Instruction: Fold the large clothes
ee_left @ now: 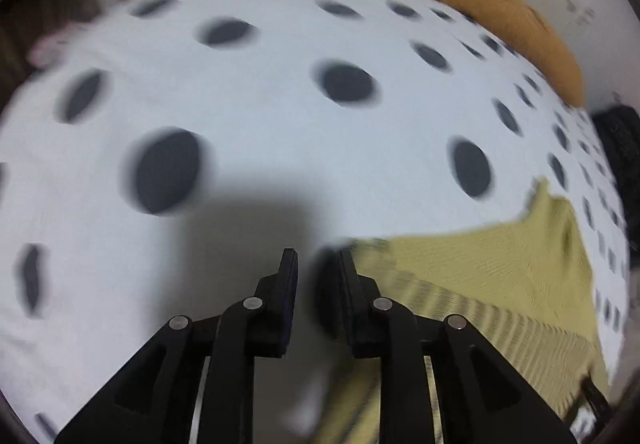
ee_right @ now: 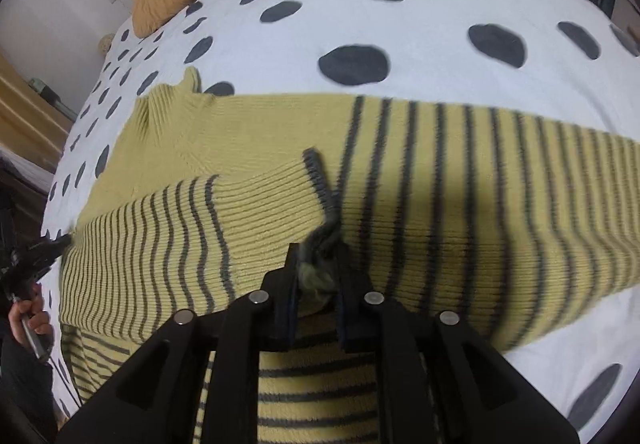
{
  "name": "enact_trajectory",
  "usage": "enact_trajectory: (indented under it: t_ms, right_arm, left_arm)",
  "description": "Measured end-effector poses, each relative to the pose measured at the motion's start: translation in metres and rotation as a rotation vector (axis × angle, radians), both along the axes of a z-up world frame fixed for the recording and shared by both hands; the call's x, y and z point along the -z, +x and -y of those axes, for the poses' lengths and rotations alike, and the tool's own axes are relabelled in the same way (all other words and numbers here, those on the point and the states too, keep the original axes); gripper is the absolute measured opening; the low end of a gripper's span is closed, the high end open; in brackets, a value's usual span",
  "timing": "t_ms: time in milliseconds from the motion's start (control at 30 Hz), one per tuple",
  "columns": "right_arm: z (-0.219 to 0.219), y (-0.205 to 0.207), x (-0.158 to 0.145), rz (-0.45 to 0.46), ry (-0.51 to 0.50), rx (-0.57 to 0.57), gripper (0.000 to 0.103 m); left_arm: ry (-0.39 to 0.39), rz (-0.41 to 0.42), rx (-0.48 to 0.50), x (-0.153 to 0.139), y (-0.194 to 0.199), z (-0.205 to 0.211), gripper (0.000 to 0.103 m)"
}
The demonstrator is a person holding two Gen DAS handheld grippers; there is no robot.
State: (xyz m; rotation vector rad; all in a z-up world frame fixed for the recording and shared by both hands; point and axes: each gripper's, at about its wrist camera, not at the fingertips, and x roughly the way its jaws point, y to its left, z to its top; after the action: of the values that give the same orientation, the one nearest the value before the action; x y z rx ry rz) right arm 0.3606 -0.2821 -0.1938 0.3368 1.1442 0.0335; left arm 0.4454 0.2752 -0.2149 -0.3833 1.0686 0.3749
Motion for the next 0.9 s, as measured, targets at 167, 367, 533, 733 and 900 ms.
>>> enact_trajectory:
  t_ms: [167, 367, 533, 733, 900]
  right_arm:
    - [0.027, -0.031, -0.048, 0.160, -0.007, 0.109, 0.026]
    - [-0.036, -0.008, -0.031, 0.077, 0.205, -0.072, 0.026]
    - [0.001, -0.003, 0.012, -0.067, 0.178, 0.006, 0.000]
    - [0.147, -0.095, -0.048, 0.131, 0.228, 0.302, 0.072]
    - [0.290, -0.164, -0.054, 0.156, 0.129, 0.625, 0.074]
  left_arm:
    - [0.060, 0.074, 0.152, -0.049, -0.045, 0.025, 0.017]
    - [0.012, -0.044, 0.327, -0.001, -0.062, 0.103, 0.022]
    - [-0.001, -0.099, 0.254, 0.025, -0.067, 0.080, 0.023]
    - [0.041, -0.025, 0.259, -0.019, -0.083, 0.097, 0.053]
    - [0.018, -0.015, 0.330, -0.022, -0.084, 0.144, 0.058]
